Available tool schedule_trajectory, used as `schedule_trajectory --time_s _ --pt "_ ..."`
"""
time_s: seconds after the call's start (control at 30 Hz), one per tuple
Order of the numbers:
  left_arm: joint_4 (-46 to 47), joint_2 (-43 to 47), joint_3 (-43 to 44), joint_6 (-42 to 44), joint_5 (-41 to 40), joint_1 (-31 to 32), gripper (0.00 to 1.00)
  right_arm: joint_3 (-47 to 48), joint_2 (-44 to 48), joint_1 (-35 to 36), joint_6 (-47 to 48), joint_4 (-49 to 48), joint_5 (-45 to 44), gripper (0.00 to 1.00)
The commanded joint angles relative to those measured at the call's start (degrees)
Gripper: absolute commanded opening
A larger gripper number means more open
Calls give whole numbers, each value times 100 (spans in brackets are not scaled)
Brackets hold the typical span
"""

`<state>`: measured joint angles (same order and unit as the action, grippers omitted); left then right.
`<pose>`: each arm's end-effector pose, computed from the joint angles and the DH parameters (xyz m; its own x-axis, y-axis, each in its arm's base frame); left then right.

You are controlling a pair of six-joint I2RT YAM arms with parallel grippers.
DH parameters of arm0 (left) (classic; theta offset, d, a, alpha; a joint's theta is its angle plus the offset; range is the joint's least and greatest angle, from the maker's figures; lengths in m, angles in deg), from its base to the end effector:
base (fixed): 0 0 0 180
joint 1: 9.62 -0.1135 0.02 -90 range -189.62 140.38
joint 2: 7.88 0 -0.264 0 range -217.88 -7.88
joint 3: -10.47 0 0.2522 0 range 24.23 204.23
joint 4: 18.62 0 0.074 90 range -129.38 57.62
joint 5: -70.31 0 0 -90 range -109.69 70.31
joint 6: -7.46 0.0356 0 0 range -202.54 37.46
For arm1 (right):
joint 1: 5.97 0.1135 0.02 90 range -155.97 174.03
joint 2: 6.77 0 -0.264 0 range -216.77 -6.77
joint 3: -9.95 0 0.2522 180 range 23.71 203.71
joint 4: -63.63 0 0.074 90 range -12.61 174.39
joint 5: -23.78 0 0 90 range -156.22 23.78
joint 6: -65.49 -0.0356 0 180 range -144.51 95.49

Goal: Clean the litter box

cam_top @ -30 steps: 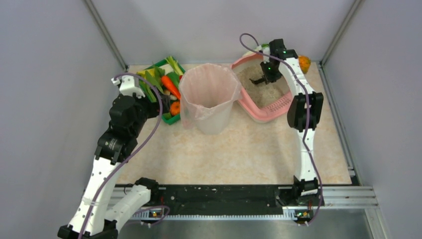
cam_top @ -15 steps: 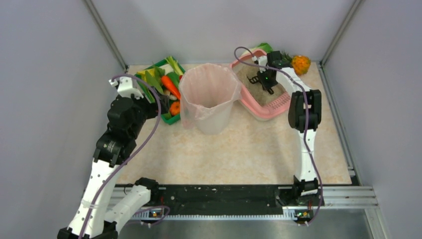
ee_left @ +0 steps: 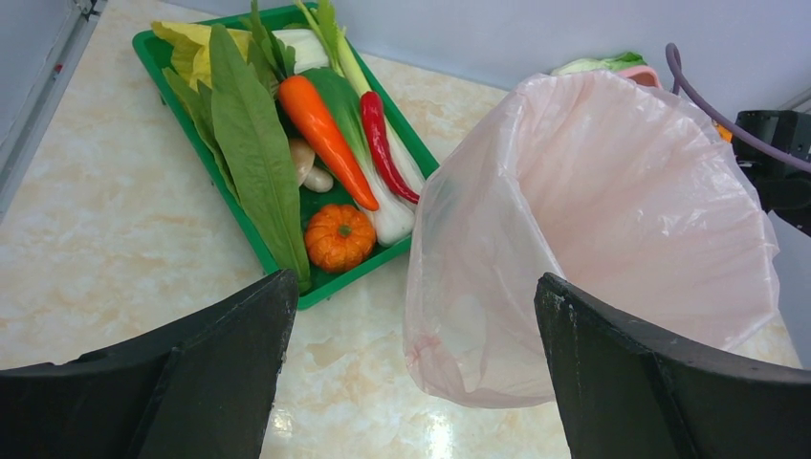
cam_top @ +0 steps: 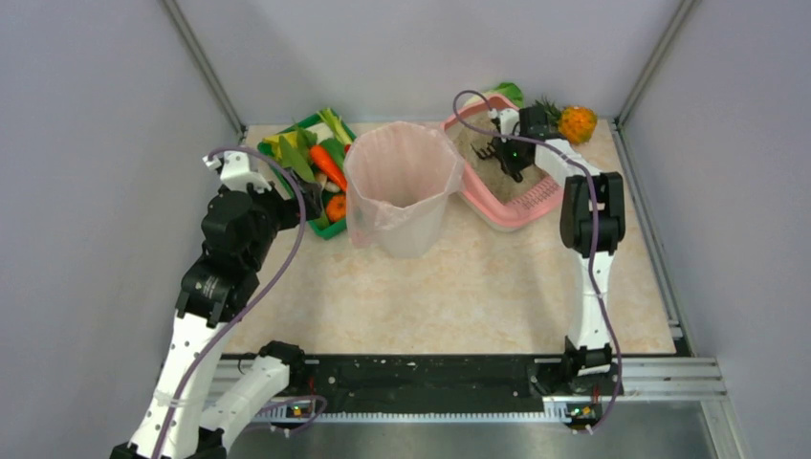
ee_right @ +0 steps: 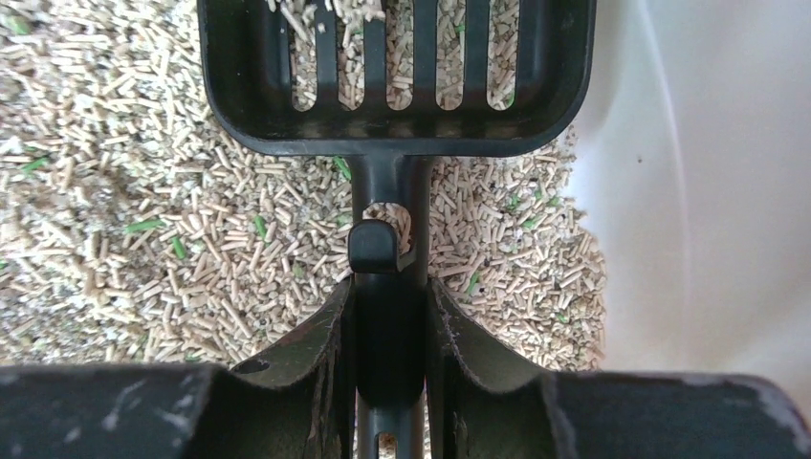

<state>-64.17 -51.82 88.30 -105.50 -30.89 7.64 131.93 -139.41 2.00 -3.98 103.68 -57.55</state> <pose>0.1414 -0.0367 0.4153 -0.2204 -0.3322 -0.9171 0.0254 0.9379 -0.3459 0.5101 0.0768 0.1765 -0.6366 -0.4392 -0.6339 -0.4857 0.8668 -0.1128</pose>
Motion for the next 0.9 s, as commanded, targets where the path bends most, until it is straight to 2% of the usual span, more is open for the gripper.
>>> schedule_trajectory --time_s 0.0,0.23,0.4,0.67,0.87 --pt "100 167 40 -111 -49 4 99 -296 885 -120 -466 -1656 727 0" --pt "199 218 -67 -162 61 6 99 -886 1530 -186 -424 -1594 627 0" --pt "331 252 -185 -174 147 5 99 -1271 2022 -183 -209 -1192 388 0" --pt "523 334 -376 -174 277 3 99 -2498 2937 -175 46 -902 -187 0" --pt "642 356 -469 -165 389 6 99 -3322 3592 -174 -232 -1095 -309 0"
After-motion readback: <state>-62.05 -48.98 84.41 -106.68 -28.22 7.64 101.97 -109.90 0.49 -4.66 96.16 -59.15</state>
